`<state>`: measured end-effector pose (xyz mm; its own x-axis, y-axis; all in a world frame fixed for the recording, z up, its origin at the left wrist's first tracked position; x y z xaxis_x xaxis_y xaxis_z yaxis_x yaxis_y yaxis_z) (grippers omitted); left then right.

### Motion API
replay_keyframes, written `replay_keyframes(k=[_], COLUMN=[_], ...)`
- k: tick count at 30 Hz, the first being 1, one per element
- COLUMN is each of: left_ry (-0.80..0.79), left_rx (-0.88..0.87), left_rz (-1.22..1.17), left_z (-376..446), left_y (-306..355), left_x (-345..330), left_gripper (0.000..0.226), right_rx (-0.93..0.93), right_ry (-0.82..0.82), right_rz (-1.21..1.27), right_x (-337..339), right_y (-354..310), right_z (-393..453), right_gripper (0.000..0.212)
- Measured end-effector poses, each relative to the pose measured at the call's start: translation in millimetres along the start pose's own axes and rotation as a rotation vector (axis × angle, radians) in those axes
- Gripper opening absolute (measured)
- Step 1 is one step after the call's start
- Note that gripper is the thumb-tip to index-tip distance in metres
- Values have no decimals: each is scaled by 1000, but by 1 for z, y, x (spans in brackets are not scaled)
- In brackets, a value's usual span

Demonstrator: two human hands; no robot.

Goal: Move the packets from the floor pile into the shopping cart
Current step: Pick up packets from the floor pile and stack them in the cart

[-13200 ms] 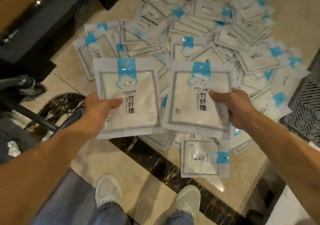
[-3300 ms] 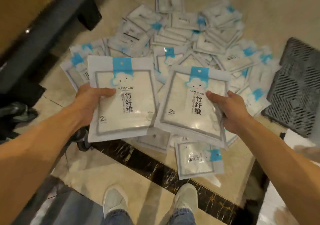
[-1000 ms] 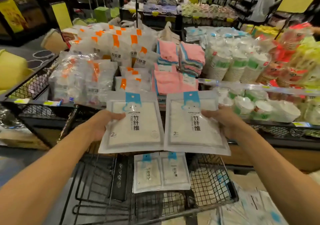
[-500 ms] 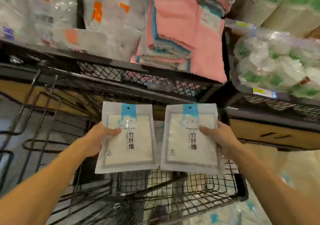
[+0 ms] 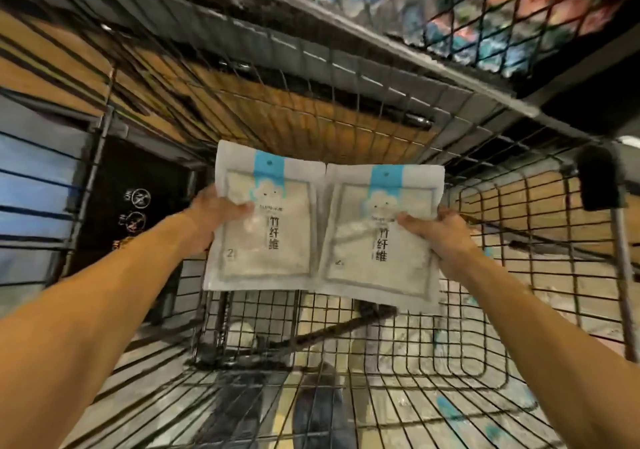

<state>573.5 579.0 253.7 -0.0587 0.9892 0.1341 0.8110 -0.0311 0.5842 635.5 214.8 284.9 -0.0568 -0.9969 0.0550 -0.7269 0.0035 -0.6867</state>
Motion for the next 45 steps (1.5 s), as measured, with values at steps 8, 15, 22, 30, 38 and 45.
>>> replay_keyframes(k=[8,15,22,30,38,45], left_ry=[182,546,656,577,656,844], left_rx=[-4,-51,-400,-388,-564,-758], left_rz=[316,571,1108,1487,1512,1421], left_z=[41,40,20,-43,-193,-361], left_y=[-31,-20,7,87,241,391], left_x=[8,-7,-27,-29,-20,-23], left_gripper=[79,63,80,63,64,57], right_rx=[48,233,300,461,625,748], right_ry=[196,350,501,351,402,415], right_rz=[-101,-623,-984,-1219,-1196,-1101], right_x=[3,-13,-20,-29,-25,-4], right_y=[36,33,12,-65,-216,-355], right_z=[51,43,20,-47,-173,-306], right_gripper=[30,51,83,67,65,69])
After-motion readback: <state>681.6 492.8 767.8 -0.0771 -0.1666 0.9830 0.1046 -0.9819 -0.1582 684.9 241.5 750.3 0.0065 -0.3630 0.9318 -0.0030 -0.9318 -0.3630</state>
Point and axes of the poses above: each hand's wrist, its own z-axis towards the middle knuckle, its own x-axis out of the back of the hand, y = z × x, the point moved 6 cm from there along z, towards the middle knuckle, and after that the axes turned 11 degrees about z, right-handed, at the moved point
